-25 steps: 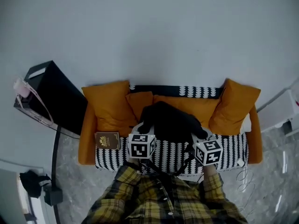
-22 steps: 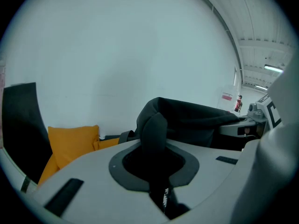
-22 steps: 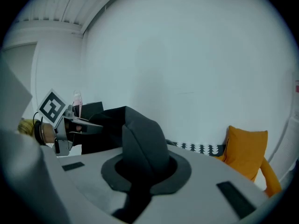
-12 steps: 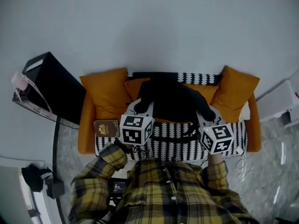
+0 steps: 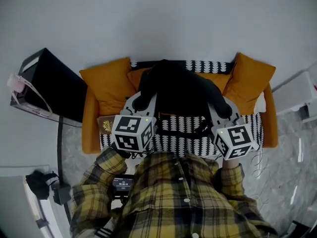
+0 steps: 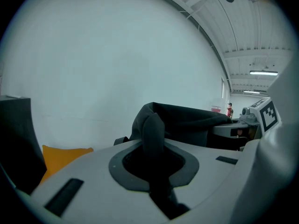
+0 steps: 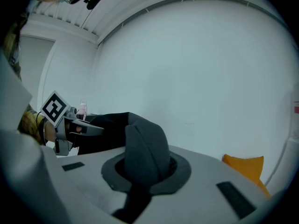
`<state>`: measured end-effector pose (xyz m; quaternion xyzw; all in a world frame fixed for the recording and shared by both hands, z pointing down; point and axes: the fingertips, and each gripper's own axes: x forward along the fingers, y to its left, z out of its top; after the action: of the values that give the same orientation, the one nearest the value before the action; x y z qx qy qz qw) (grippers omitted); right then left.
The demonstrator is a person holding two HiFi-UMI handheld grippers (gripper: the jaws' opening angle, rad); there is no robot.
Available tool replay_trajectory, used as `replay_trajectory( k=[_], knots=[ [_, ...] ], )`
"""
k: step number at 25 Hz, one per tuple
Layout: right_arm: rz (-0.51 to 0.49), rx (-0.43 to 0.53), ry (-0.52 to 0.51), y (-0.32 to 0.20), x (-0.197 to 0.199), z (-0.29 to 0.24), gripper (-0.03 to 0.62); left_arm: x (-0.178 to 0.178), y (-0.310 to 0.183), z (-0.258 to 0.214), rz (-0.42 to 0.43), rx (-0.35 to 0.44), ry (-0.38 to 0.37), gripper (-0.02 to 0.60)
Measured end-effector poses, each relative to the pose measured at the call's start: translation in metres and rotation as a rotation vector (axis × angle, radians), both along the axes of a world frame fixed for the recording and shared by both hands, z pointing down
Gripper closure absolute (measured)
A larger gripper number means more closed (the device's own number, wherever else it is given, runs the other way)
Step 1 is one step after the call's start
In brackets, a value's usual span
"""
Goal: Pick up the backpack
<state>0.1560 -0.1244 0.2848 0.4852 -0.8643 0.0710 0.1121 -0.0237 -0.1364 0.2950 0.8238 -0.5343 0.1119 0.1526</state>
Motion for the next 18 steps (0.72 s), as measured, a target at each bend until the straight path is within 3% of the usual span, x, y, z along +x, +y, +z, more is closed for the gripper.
replay_trajectory(
  k=[18],
  knots=[
    [-0.006,-0.030,-0.022,0.013,0.006,0.015,0.556,0.007,0.020,0.017,0.020,-0.006,-0.013,0.534]
  ],
)
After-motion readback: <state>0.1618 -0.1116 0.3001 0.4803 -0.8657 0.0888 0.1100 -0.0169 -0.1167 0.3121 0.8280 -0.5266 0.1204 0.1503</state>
